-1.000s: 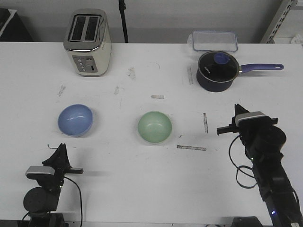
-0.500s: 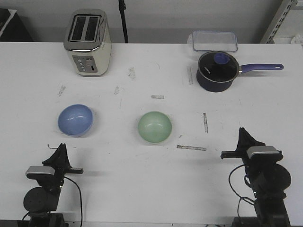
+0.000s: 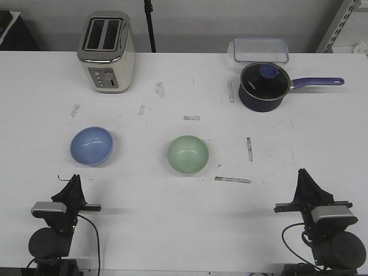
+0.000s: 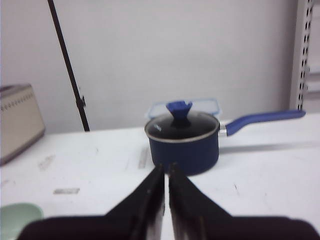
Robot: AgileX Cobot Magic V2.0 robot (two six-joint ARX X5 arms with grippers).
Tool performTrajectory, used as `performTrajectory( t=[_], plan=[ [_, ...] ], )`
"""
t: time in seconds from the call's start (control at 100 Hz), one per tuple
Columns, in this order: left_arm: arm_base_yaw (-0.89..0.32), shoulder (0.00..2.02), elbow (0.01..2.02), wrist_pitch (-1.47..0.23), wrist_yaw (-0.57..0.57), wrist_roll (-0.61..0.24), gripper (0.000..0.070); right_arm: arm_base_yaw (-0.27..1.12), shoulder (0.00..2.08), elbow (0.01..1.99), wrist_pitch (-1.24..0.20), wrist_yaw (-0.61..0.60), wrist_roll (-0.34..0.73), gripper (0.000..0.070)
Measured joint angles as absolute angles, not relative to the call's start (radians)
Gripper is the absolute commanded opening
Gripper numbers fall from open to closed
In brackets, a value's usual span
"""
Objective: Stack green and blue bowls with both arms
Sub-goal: 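Move the left gripper forward toward the light blue bowl, then lower the left gripper and grasp the light blue bowl rim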
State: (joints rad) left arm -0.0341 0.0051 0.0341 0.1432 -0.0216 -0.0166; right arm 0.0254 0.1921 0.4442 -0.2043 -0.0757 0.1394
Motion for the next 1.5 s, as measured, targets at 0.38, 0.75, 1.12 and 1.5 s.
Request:
performTrajectory(
  t=[0.38,0.75,1.12,1.5],
  plan=[
    [-0.034,0.005,0.034,0.143,-0.022,-0.017,0.0001,0.025,0.170,0.444,-0.204,-0.076,0.139,0.0009],
    [-0.034,0.005,0.034,0.143,-0.022,-0.017,0.0001,0.025,0.170,0.444,-0.204,-0.076,0.139,0.0009],
    [-0.034,0.005,0.035,0.184,-0.022,-0.072,0.0001,0.025,0.170,0.444,-0.204,-0.076,0.139,0.0009],
    [-0.034,0.128,0.342,0.035,-0.022,-0.092,0.0001,0.025,0.170,0.444,-0.204,-0.076,0.139,0.0009]
  ],
)
